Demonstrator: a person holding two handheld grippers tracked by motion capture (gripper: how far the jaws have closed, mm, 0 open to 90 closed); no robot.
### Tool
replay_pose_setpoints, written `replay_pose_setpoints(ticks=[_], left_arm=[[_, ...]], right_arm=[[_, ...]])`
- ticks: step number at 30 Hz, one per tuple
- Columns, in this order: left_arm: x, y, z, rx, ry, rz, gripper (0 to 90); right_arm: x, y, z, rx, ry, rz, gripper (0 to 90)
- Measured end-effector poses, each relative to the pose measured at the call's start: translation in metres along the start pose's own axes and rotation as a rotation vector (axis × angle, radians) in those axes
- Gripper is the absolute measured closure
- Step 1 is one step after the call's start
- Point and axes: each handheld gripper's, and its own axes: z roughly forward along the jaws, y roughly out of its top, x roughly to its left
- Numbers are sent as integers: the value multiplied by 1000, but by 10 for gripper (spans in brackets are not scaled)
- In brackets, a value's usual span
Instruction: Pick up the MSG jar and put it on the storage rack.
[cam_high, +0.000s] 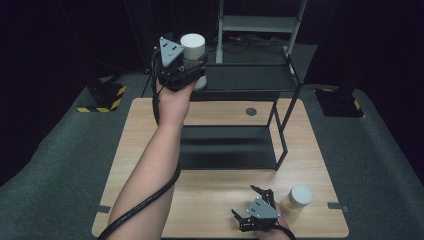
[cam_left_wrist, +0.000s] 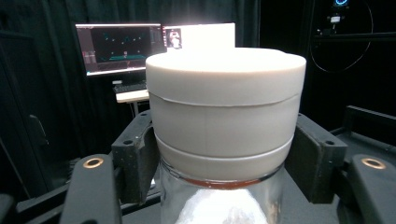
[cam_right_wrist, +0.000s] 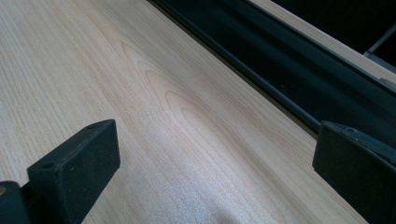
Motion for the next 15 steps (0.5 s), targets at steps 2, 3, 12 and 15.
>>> replay_pose_setpoints(ticks=[2, 3, 12, 15], left_arm=[[0, 1, 1, -1, -1, -12, 267], [-1, 2, 1, -1, -3, -20, 267], [-12, 5, 1, 20, 12, -26, 4], [-13, 6, -1, 27, 13, -21, 4]], right_arm=[[0, 0, 0, 1, 2, -1, 0], [0, 0, 0, 1, 2, -1, 0], [0, 0, 0, 2, 3, -4, 0], [0, 0, 0, 0, 3, -4, 0]])
